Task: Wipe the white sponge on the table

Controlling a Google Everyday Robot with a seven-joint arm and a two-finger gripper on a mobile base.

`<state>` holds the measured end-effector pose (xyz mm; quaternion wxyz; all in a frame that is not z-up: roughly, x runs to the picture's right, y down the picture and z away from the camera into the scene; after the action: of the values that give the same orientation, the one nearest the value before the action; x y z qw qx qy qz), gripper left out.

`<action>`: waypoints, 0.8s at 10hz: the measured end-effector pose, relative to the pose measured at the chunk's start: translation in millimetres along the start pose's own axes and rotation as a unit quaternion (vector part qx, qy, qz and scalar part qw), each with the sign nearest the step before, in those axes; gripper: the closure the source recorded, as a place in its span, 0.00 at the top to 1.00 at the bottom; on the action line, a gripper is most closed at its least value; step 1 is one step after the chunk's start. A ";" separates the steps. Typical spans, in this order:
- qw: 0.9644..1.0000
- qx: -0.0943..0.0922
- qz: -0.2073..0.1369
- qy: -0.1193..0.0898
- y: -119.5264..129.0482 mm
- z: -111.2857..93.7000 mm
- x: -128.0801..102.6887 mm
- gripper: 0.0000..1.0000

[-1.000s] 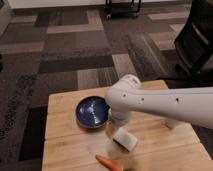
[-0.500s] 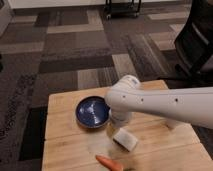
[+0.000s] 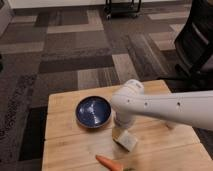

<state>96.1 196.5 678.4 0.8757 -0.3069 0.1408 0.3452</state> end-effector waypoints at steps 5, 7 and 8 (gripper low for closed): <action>1.000 -0.006 -0.021 0.003 -6.0 26.1 12.4 0.45; 0.999 -0.019 -0.025 0.020 -0.1 41.6 13.9 0.11; 0.999 -0.023 -0.023 0.025 1.1 45.5 15.6 0.03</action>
<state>108.2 234.1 705.9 0.8723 -0.3388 0.1472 0.3202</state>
